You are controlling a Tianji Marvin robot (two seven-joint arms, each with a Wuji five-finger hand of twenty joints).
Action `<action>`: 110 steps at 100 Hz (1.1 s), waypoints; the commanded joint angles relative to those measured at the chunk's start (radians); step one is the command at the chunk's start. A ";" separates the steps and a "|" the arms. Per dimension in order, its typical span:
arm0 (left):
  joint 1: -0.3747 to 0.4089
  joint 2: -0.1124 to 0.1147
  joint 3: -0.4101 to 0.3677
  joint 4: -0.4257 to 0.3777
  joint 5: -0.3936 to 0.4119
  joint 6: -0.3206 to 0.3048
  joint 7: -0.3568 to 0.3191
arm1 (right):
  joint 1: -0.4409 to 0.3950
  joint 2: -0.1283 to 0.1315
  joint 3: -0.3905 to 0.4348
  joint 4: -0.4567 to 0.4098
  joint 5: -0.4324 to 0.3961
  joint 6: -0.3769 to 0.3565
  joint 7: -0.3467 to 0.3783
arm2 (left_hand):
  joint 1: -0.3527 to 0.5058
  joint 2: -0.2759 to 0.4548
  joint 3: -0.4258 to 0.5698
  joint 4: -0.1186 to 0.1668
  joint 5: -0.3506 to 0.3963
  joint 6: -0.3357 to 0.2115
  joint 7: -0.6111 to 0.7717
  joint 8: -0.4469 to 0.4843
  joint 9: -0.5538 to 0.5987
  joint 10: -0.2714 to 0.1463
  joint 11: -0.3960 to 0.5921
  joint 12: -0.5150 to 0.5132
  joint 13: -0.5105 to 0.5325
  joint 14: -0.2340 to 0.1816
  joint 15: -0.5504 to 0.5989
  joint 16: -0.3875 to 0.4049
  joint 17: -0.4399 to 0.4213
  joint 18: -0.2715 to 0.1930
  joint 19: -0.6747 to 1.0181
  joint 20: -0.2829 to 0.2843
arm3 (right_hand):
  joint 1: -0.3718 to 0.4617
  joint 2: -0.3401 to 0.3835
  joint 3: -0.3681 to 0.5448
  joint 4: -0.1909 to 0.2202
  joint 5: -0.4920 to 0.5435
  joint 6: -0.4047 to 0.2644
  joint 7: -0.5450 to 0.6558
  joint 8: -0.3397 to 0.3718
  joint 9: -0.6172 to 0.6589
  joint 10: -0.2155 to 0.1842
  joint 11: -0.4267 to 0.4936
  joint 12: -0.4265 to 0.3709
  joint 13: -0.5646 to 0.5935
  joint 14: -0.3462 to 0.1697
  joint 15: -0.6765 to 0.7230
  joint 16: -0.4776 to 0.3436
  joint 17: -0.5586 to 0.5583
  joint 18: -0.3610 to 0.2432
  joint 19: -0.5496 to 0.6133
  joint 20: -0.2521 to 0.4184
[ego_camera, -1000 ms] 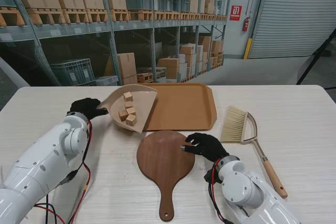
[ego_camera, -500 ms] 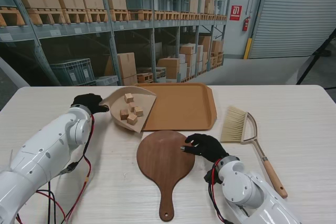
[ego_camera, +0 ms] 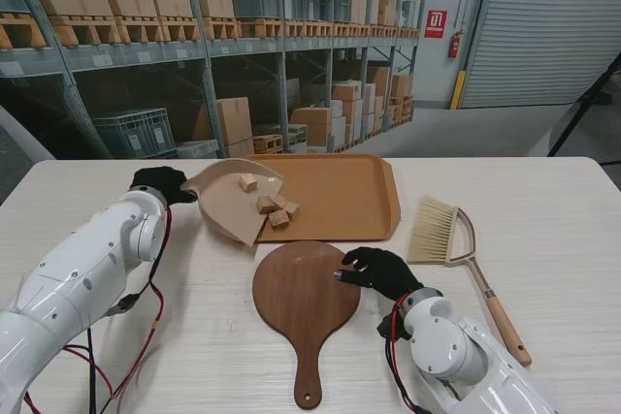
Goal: Sweep wood blocks off a wooden cutting board into a dustpan and pour them into a container
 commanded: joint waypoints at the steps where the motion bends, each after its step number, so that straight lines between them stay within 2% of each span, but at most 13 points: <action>1: -0.007 0.003 -0.004 -0.016 0.007 0.006 -0.019 | -0.006 -0.001 -0.003 0.000 0.001 -0.001 0.012 | 0.131 0.152 0.115 0.014 0.111 0.087 0.030 -0.014 0.099 -0.158 0.095 -0.002 0.085 -0.133 0.016 -0.006 0.006 0.020 0.058 0.030 | 0.004 0.013 -0.017 0.003 0.014 -0.023 0.013 0.011 0.016 -0.017 0.012 0.011 0.016 0.003 0.017 0.014 -0.004 0.041 -0.001 0.023; 33: 0.006 0.010 -0.018 -0.040 0.042 0.020 -0.037 | -0.008 -0.001 -0.001 0.001 0.002 0.002 0.013 | 0.133 0.150 0.115 0.016 0.114 0.090 0.029 -0.017 0.101 -0.158 0.095 -0.002 0.087 -0.131 0.017 -0.007 0.009 0.022 0.060 0.030 | 0.006 0.011 -0.016 0.004 0.016 -0.021 0.012 0.011 0.017 -0.019 0.012 0.012 0.017 0.005 0.017 0.014 -0.004 0.041 -0.002 0.023; 53: 0.040 0.018 -0.073 -0.075 0.080 0.016 -0.048 | -0.006 -0.002 -0.003 0.002 0.005 0.003 0.012 | 0.132 0.154 0.114 0.015 0.114 0.089 0.030 -0.017 0.100 -0.160 0.094 -0.002 0.087 -0.133 0.017 -0.008 0.009 0.021 0.060 0.031 | 0.007 0.013 -0.017 0.004 0.018 -0.021 0.013 0.012 0.016 -0.018 0.012 0.012 0.017 0.005 0.017 0.015 -0.004 0.041 -0.002 0.023; 74: 0.120 0.030 -0.184 -0.145 0.158 0.013 -0.066 | -0.002 -0.004 -0.007 0.005 0.006 0.002 0.007 | 0.133 0.157 0.114 0.014 0.111 0.086 0.030 -0.017 0.100 -0.161 0.094 -0.002 0.087 -0.134 0.016 -0.008 0.009 0.021 0.060 0.031 | 0.009 0.015 -0.018 0.004 0.016 -0.022 0.012 0.012 0.016 -0.018 0.012 0.012 0.017 0.005 0.017 0.015 -0.004 0.041 -0.002 0.024; 94: 0.241 0.037 -0.321 -0.242 0.242 0.011 -0.076 | 0.002 -0.010 -0.012 0.006 0.016 0.008 -0.007 | 0.133 0.159 0.113 0.012 0.111 0.084 0.031 -0.016 0.100 -0.161 0.094 -0.001 0.086 -0.134 0.016 -0.008 0.009 0.021 0.060 0.031 | 0.014 0.017 -0.020 0.004 0.016 -0.022 0.012 0.012 0.017 -0.017 0.012 0.012 0.017 0.004 0.017 0.015 -0.003 0.041 -0.002 0.024; 110: 0.348 0.035 -0.414 -0.318 0.284 0.037 -0.060 | 0.003 -0.013 -0.013 0.005 0.016 0.012 -0.018 | 0.134 0.160 0.113 0.011 0.111 0.084 0.031 -0.016 0.100 -0.161 0.094 -0.001 0.087 -0.134 0.017 -0.008 0.009 0.022 0.060 0.031 | 0.021 0.021 -0.023 0.004 0.018 -0.022 0.013 0.012 0.018 -0.015 0.012 0.012 0.018 0.006 0.018 0.015 -0.003 0.040 -0.002 0.024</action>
